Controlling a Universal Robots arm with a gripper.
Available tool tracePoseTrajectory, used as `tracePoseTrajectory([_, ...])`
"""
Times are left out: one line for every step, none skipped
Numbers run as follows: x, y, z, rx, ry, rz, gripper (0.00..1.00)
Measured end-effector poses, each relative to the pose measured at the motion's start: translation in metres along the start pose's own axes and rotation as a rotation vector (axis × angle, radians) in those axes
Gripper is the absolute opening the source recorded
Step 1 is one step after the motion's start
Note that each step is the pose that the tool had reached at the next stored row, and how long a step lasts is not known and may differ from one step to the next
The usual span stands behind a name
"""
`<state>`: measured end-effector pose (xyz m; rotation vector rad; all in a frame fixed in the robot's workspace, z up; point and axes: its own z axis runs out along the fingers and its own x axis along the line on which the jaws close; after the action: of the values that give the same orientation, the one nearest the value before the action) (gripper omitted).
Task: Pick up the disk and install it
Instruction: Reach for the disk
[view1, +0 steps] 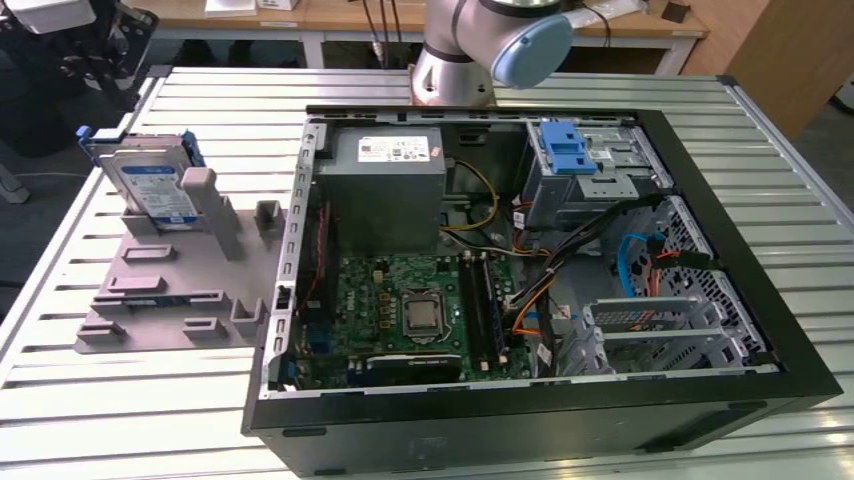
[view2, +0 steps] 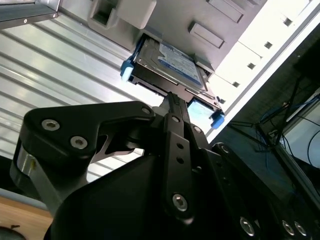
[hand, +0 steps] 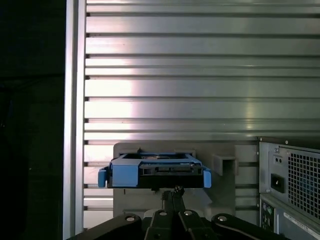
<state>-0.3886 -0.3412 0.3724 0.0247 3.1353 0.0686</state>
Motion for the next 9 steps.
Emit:
tracePoseTrajectory([0.0022, 0.0000, 0.0002, -0.0001, -0.0001, 0.000, 0.11])
tracePoseTrajectory([0.0043, 0.0000, 0.0003, 0.0000, 0.0001, 0.000, 0.11])
tracePoseTrajectory([0.0060, -0.0001, 0.0004, 0.0001, 0.0002, 0.000, 0.11])
tracePoseTrajectory([0.0080, -0.0001, 0.0006, 0.0000, 0.0002, 0.000, 0.11])
tracePoseTrajectory([0.0102, -0.0002, 0.0008, 0.0000, 0.0001, 0.000, 0.11])
tracePoseTrajectory([0.0124, -0.0002, 0.0010, 0.0000, 0.0002, 0.000, 0.11])
tracePoseTrajectory([0.0154, -0.0003, 0.0012, 0.0000, 0.0002, 0.000, 0.11])
tracePoseTrajectory([0.0182, -0.0003, 0.0014, 0.0000, 0.0001, 0.000, 0.11])
tracePoseTrajectory([0.0210, -0.0003, 0.0016, 0.0000, 0.0002, 0.000, 0.11])
